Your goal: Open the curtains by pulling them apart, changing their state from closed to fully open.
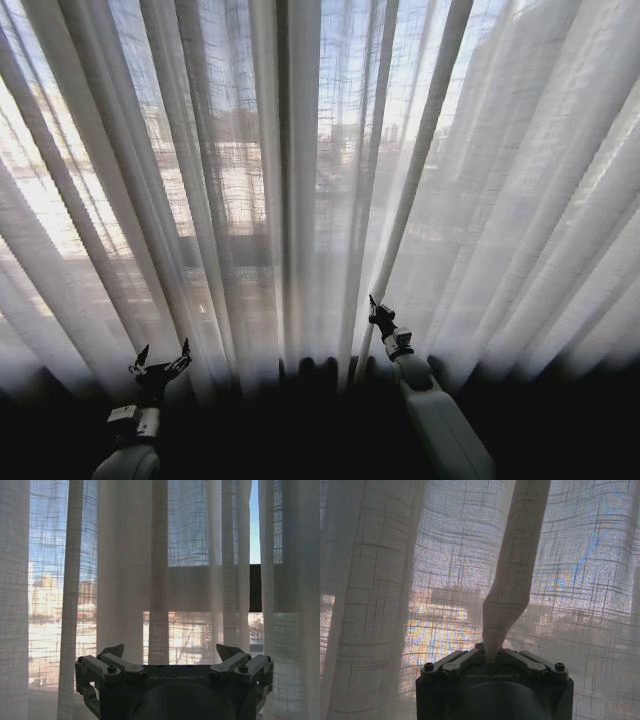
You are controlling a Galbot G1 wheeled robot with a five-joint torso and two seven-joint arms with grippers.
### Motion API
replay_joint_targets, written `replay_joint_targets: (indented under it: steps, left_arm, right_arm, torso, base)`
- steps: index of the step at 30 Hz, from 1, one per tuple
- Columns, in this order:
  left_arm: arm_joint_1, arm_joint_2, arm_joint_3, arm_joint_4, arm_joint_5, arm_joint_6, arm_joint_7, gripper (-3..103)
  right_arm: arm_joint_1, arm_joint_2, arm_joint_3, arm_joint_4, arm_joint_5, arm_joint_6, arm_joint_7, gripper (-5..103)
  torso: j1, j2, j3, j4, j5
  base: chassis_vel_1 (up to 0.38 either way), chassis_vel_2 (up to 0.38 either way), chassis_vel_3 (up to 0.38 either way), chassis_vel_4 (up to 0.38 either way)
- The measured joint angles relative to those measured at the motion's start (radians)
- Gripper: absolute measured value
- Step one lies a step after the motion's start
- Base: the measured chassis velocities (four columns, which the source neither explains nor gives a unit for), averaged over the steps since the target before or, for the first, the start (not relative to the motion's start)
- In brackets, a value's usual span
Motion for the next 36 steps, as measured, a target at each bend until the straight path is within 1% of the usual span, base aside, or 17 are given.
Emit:
replay_joint_targets:
  steps: [4, 11, 18, 26, 35, 36]
  left_arm:
    - [0.0, 0.0, 0.0, 0.0, 0.0, 0.0, 0.0, 100]
    - [0.0, 0.0, 0.0, 0.0, 0.0, 0.0, 0.0, 100]
    - [0.0, 0.0, 0.0, 0.0, 0.0, 0.0, 0.0, 100]
    - [0.0, 0.0, 0.0, 0.0, 0.0, 0.0, 0.0, 100]
    - [0.0, 0.0, 0.0, 0.0, 0.0, 0.0, 0.0, 100]
    - [0.0, 0.0, 0.0, 0.0, 0.0, 0.0, 0.0, 100]
  right_arm:
    - [-0.008, -0.007, 0.012, 0.002, 0.01, -0.003, -0.031, 0]
    - [-0.012, -0.023, 0.021, 0.004, 0.023, -0.013, -0.049, 0]
    - [-0.017, -0.025, 0.025, 0.002, 0.025, -0.013, -0.066, 0]
    - [-0.022, -0.031, 0.029, 0.001, 0.031, -0.011, -0.083, 0]
    - [-0.035, -0.048, 0.045, 0.009, 0.049, -0.007, -0.101, 0]
    - [-0.036, -0.05, 0.047, 0.009, 0.05, -0.006, -0.102, 0]
  torso:
    - [0.0, 0.0, 0.0, 0.0, 0.0]
    - [0.0, 0.0, 0.0, 0.0001, 0.0]
    - [0.0, 0.0, 0.0, 0.0002, -0.0001]
    - [0.0, 0.0, 0.0, -0.0001, 0.0]
    - [0.0, 0.0, 0.0, 0.0003, -0.0001]
    - [0.0, 0.0, 0.0, 0.0, 0.0]
  base:
    - [0.0, 0.0, 0.0, 0.0]
    - [0.0, 0.0, 0.0, 0.0]
    - [-0.074, -0.079, 0.104, 0.076]
    - [-0.211, -0.218, 0.218, 0.211]
    - [-0.314, -0.309, 0.321, 0.317]
    - [-0.345, -0.32, 0.38, 0.341]
